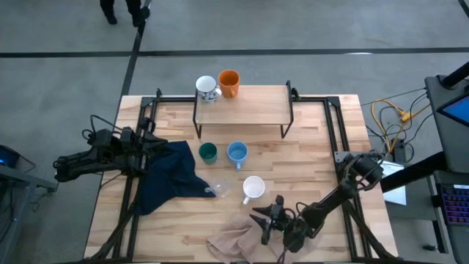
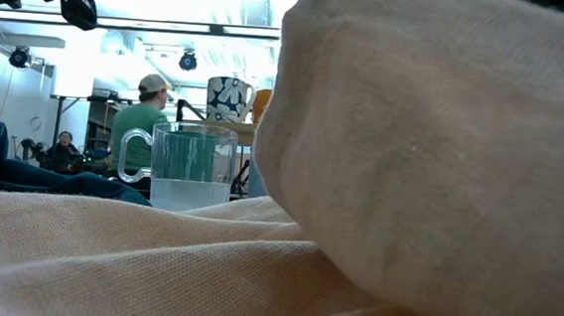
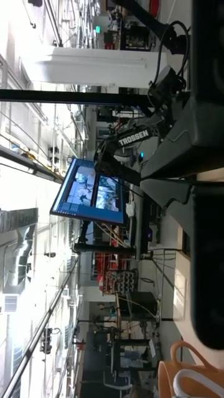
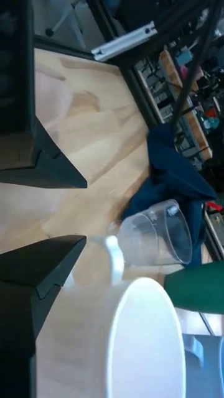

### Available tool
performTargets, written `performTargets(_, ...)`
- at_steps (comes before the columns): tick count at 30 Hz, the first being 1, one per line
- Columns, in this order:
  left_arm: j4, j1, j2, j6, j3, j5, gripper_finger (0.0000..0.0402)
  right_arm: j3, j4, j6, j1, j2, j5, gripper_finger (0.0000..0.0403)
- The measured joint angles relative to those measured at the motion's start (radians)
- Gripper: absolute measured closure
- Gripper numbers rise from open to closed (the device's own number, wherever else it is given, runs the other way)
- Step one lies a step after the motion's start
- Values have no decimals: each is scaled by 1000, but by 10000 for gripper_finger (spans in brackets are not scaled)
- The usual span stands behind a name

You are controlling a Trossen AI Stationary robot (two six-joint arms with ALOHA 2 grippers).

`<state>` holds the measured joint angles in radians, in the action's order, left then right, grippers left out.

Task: Stack small to large cups/mugs on shelf
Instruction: Put the white mug on the shelf

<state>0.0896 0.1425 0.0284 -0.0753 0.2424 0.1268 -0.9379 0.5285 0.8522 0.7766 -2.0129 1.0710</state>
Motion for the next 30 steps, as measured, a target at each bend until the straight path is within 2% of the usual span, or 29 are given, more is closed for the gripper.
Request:
performTargets(6, 0, 0, 0, 0, 0, 0, 402, 1, 1, 12, -20, -4, -2, 277)
performTargets(13, 0, 0, 0, 0, 0, 3, 402, -19, 7, 89, -23, -82, -2, 277)
performTargets(21, 0, 0, 0, 1, 0, 3, 402, -117, 4, 39, -29, -163, 3, 277)
performTargets(30, 0, 0, 0, 1, 0, 3, 402, -109, 0, 28, -34, -170, 34, 277)
